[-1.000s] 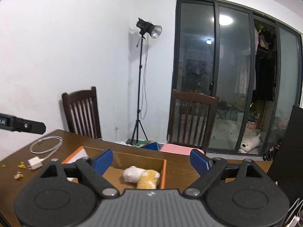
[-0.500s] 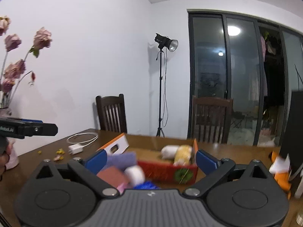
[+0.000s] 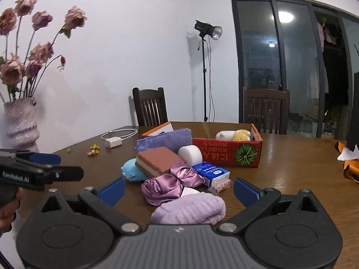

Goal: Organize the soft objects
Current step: 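Move both tools back toward the pile of soft items, then grasp the pink sponge block with both grippers and lift it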

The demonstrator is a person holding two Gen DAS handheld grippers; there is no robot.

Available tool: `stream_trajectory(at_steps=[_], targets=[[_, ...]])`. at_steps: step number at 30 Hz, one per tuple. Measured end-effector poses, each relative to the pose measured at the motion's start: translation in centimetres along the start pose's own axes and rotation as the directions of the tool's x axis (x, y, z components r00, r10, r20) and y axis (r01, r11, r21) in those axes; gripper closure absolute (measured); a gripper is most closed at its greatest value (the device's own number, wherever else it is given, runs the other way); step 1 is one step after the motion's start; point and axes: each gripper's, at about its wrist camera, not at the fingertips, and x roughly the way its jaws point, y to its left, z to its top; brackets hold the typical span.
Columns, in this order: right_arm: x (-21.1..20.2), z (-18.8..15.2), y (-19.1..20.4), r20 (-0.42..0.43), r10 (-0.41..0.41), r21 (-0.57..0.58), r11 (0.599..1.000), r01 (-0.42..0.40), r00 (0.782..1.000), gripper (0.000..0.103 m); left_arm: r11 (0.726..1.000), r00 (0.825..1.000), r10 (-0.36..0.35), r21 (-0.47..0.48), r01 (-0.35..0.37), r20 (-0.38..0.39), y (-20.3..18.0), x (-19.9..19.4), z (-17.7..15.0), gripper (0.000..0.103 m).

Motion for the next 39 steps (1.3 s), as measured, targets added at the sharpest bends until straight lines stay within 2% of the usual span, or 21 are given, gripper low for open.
stream_trajectory(at_steps=[4,11,13,15,16,18,21,22,25,26,27,32,36,39], targets=[[2.0,-0.1,-1.3,-0.039,0.004,0.039,0.999,-0.003,0.999,0.003,0.999,1.000,0.001,-0.043,-0.002,-0.025,0.2,2.7,0.8,0.000],[6.9,1.1,-3.1,-0.080,0.090,0.101,0.991,-0.082,0.993,0.026,0.997,0.997,-0.038,-0.072,0.033,-0.071,-0.2,8.4,2.0,0.000],[8.8,2.0,-3.3,-0.085,0.116,0.097,0.989,-0.108,0.990,0.030,0.995,0.996,-0.039,-0.093,0.031,-0.082,-0.2,9.8,2.6,0.004],[10.9,3.2,-3.3,-0.098,0.141,0.077,0.988,-0.134,0.985,0.038,0.994,0.995,-0.053,-0.097,0.044,-0.088,-0.2,10.9,3.1,0.013],[12.0,3.8,-3.3,-0.107,0.161,0.078,0.985,-0.153,0.981,0.038,0.994,0.994,-0.060,-0.098,0.051,-0.090,-0.1,11.6,3.4,0.016],[14.5,4.9,-3.7,-0.128,0.209,0.111,0.974,-0.195,0.970,0.044,0.990,0.992,-0.051,-0.135,0.035,-0.117,0.4,13.2,3.8,0.027],[17.9,5.7,-4.3,-0.152,0.241,0.163,0.963,-0.216,0.959,0.045,0.974,0.980,-0.066,-0.226,0.022,-0.189,1.6,15.5,3.8,0.028],[18.9,5.7,-4.5,-0.156,0.244,0.186,0.959,-0.214,0.957,0.046,0.969,0.980,-0.073,-0.247,0.025,-0.186,1.9,15.8,3.8,0.028],[20.6,5.0,-5.0,-0.157,0.262,0.248,0.944,-0.219,0.952,0.048,0.970,0.981,-0.070,-0.242,0.025,-0.180,1.8,16.1,3.9,0.029],[20.8,4.8,-5.0,-0.160,0.268,0.257,0.941,-0.222,0.950,0.048,0.971,0.982,-0.065,-0.238,0.021,-0.179,1.7,16.2,3.9,0.035],[21.0,4.4,-5.1,-0.165,0.270,0.263,0.939,-0.222,0.949,0.048,0.973,0.981,-0.063,-0.229,0.019,-0.183,1.5,16.3,3.9,0.053],[20.7,3.6,-5.8,-0.154,0.253,0.275,0.940,-0.204,0.955,0.048,0.980,0.983,-0.061,-0.197,0.026,-0.171,0.6,15.5,4.2,0.058],[19.4,4.3,-5.4,-0.119,0.186,0.227,0.961,-0.156,0.975,0.048,0.991,0.997,-0.045,-0.125,0.037,-0.062,0.1,12.6,5.5,0.059],[17.2,4.7,-4.6,-0.073,0.119,0.181,0.978,-0.104,0.990,0.048,0.983,0.996,-0.085,-0.165,0.081,-0.013,1.2,9.5,6.5,0.059]])
